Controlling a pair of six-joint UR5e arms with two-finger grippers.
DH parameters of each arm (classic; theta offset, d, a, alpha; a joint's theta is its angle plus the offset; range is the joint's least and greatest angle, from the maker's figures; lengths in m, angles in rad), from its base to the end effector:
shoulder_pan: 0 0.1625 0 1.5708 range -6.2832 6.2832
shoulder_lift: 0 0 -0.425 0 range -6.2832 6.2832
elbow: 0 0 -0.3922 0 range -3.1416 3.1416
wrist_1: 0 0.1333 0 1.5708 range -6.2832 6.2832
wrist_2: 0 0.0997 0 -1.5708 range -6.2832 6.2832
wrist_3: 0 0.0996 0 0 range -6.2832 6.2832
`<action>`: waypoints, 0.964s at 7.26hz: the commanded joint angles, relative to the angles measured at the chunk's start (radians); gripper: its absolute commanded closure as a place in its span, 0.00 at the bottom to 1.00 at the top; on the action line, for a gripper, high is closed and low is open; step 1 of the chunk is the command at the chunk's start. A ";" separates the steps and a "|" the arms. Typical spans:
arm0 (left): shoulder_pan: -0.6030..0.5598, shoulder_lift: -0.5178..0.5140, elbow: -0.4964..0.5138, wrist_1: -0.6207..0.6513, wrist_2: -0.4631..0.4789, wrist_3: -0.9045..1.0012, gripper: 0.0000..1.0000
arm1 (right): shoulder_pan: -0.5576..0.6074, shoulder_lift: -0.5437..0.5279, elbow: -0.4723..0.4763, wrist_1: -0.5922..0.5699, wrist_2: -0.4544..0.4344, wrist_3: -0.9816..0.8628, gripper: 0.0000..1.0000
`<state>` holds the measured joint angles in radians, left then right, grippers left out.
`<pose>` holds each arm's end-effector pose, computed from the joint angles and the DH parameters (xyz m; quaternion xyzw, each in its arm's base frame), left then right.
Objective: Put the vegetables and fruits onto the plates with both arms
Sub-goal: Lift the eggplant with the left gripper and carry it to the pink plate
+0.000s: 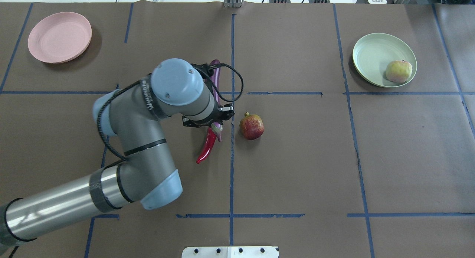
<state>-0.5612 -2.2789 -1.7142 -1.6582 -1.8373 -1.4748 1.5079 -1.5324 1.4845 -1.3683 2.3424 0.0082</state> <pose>0.5113 -0.4479 0.1666 0.0326 0.4626 -0.1453 0.8740 0.0312 -0.5206 0.6612 0.0582 -0.3775 -0.0543 0.9226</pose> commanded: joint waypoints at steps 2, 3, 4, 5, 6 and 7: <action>-0.326 0.117 -0.009 0.046 -0.098 0.095 0.98 | 0.000 -0.009 0.000 0.000 0.000 0.001 0.00; -0.452 0.118 0.127 0.046 -0.253 0.293 0.98 | 0.000 -0.011 0.002 0.000 0.001 0.001 0.00; -0.530 0.114 0.242 0.043 -0.281 0.497 0.98 | 0.002 -0.011 0.009 -0.012 0.002 0.002 0.00; -0.601 0.098 0.380 0.034 -0.283 0.692 0.98 | 0.000 -0.003 0.011 -0.058 -0.011 0.006 0.00; -0.638 0.084 0.487 0.026 -0.283 0.823 0.98 | 0.000 -0.006 0.022 -0.081 -0.034 0.004 0.00; -0.658 0.079 0.596 -0.061 -0.283 0.882 0.98 | 0.000 -0.008 0.032 -0.083 -0.035 0.004 0.00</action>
<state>-1.1780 -2.1895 -1.2591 -1.6498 -2.1163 -0.7152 1.5081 -1.5389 1.5045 -1.4360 2.3178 0.0124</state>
